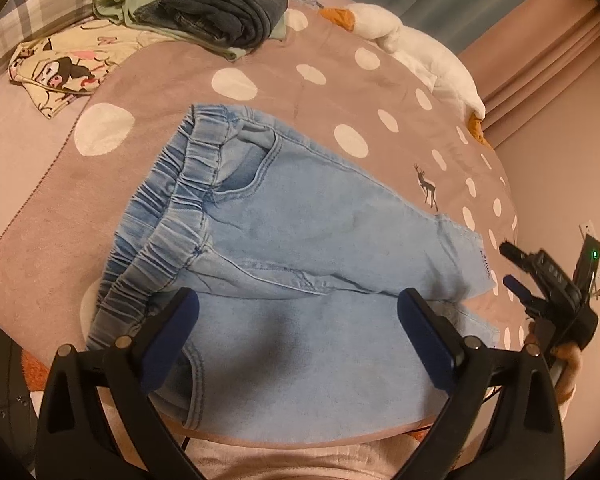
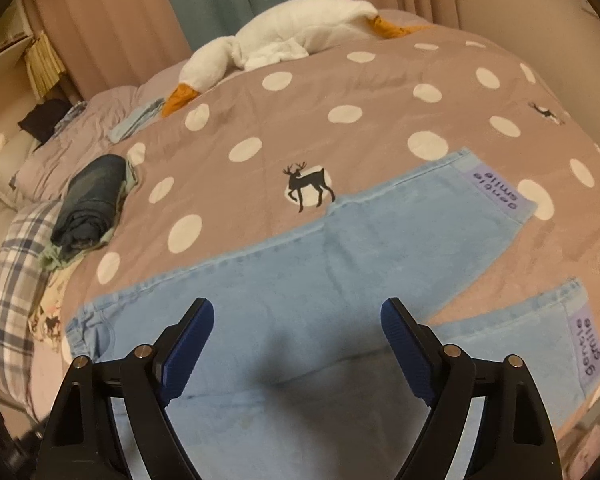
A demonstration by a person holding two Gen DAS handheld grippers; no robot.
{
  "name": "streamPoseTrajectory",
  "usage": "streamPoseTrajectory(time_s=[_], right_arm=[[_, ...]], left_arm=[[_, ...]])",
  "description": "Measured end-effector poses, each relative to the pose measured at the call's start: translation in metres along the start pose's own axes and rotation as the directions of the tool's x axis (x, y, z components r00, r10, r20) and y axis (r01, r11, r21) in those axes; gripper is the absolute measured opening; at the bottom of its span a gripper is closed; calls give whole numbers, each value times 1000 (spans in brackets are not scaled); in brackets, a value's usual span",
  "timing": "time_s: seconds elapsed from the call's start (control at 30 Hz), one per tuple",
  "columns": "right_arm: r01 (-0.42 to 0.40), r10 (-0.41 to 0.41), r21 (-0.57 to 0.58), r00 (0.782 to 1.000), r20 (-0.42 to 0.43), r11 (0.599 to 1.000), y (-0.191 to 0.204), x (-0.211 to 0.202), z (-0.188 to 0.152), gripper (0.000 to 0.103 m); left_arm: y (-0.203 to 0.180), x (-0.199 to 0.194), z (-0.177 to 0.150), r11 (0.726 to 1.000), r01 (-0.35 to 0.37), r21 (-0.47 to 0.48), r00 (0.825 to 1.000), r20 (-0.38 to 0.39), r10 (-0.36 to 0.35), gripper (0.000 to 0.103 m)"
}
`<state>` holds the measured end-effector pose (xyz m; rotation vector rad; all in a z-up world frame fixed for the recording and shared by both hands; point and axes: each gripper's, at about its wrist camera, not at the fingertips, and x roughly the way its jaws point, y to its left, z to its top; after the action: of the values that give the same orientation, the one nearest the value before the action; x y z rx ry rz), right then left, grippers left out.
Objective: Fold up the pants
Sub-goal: 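Move the right gripper to the crotch seam and grasp it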
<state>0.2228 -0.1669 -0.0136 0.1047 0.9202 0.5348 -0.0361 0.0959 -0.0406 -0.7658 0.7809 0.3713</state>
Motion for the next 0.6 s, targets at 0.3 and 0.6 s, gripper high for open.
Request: streamPoseTrajectory(time_s=[0.3,0.6], right_arm=[[36,-22,120,993,-119,992,-13,68,39,86],[214,-177,156,959,-221,964,-17,142,72,86]], left_arm=[[0,22,4,999,-31,-10,998,-46,31,100],[4,25,0,997,-68,-25,996,-60,66,100]])
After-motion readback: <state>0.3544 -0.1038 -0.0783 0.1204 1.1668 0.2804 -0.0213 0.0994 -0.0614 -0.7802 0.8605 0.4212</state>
